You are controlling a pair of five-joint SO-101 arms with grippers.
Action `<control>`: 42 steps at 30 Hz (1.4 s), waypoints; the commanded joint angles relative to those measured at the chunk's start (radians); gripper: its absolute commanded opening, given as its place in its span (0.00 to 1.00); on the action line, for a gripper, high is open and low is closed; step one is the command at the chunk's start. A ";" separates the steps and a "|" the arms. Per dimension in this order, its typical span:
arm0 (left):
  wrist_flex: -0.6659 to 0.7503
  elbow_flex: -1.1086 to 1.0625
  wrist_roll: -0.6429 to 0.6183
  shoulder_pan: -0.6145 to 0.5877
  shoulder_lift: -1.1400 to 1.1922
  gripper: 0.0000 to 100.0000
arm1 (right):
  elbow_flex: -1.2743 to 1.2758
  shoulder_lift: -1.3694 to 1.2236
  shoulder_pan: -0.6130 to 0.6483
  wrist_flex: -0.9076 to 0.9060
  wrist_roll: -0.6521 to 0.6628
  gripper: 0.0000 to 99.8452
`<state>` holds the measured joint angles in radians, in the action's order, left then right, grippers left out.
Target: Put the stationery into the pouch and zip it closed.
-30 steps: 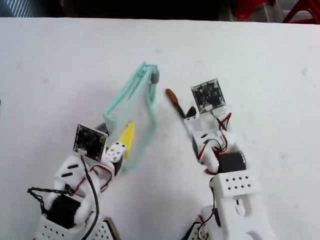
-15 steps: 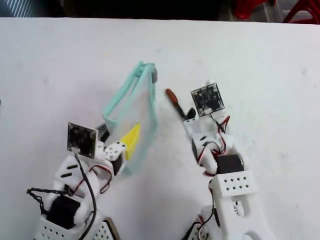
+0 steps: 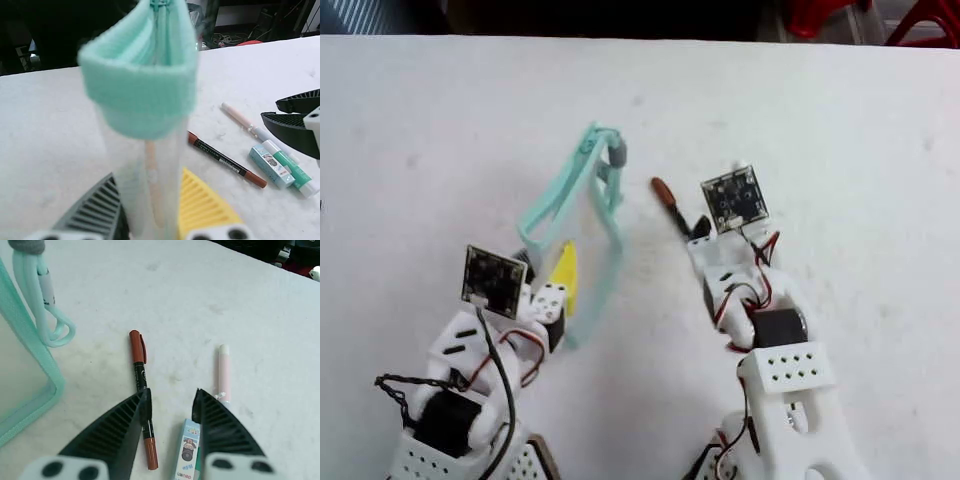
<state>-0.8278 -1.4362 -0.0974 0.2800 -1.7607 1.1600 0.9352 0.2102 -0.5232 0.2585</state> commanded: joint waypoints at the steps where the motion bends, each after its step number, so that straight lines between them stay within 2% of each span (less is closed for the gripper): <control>1: 0.029 0.008 0.014 0.004 -0.012 0.03 | -0.012 0.005 -0.001 0.021 -0.006 0.13; 9: 0.029 0.005 0.009 -0.024 -0.012 0.03 | -0.170 -0.127 0.042 -0.058 -0.005 0.13; 14: 0.052 -0.003 0.005 -0.067 -0.012 0.03 | -0.345 -0.407 0.096 -0.096 0.000 0.13; 22: 0.051 -0.011 -0.038 -0.064 -0.012 0.03 | -0.671 -0.894 0.081 -0.145 -0.002 0.13; 28: 0.054 -0.012 -0.038 -0.062 -0.012 0.03 | -0.896 -1.156 0.074 -0.217 0.000 0.13; 38: 0.060 -0.035 -0.035 0.008 -0.012 0.03 | -1.028 -1.317 0.042 -0.243 -0.005 0.13; 40: 0.075 -0.041 -0.035 0.012 -0.012 0.03 | -1.028 -1.317 0.039 -0.243 -0.002 0.09; 42: 0.077 -0.043 -0.035 0.013 -0.012 0.03 | -1.026 -1.319 0.039 -0.243 -0.003 0.01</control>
<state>-0.7848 -1.4776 -0.1220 0.2677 -1.7760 0.1795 -0.3890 0.2608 -0.7610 0.2585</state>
